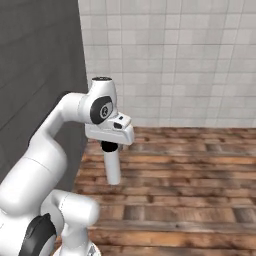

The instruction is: Move the drinks to the dining counter.

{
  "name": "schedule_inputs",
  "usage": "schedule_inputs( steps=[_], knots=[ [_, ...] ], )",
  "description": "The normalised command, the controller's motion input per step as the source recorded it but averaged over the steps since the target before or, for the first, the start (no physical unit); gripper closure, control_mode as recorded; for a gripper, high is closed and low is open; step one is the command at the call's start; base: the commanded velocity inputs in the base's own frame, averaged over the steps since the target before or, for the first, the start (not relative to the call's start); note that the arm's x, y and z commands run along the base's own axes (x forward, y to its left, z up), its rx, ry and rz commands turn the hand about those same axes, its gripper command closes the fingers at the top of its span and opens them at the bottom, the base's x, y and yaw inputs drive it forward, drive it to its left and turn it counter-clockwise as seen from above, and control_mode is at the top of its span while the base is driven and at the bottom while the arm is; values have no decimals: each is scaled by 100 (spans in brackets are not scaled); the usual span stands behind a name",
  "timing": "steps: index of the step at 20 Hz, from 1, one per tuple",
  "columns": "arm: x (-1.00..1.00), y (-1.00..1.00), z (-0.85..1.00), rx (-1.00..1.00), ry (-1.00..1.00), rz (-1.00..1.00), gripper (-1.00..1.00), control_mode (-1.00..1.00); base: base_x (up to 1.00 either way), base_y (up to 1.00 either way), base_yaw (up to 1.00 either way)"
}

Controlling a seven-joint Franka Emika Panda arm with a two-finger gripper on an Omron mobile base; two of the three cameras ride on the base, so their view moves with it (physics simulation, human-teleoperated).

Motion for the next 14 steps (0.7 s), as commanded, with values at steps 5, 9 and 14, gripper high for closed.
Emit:
schedule_inputs(
  steps=[5, 9, 14],
  knots=[
    [0, 0, 0, 0, 0, 0, 100, 100, 100, -10, -23],
    [0, 0, 0, 0, 0, 0, 100, 100, 100, -1, -41],
    [0, 0, 0, 0, 0, 0, 100, 100, 95, 0, -63]
  ],
)
